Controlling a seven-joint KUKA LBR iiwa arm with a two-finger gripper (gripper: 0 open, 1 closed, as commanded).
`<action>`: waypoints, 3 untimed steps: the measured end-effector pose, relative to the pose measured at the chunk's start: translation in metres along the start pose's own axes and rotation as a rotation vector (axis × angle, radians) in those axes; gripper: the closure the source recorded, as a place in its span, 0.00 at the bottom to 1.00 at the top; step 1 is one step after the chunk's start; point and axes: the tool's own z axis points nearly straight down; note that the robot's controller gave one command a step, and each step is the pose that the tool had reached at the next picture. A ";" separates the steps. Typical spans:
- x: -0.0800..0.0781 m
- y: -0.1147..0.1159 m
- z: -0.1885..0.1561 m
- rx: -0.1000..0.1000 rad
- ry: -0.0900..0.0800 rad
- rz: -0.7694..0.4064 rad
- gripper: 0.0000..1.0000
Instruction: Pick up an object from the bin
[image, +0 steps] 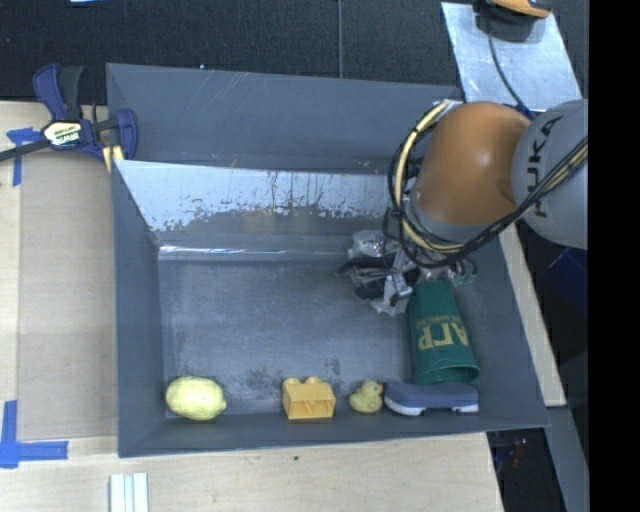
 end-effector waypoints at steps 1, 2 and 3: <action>-0.010 -0.012 -0.062 0.000 -0.002 0.148 1.00; 0.012 -0.003 -0.093 0.001 0.000 0.029 1.00; 0.004 0.007 -0.071 0.002 -0.006 0.155 1.00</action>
Offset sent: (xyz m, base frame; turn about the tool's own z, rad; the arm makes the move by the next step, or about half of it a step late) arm -0.0226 -0.0064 0.1018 -0.0004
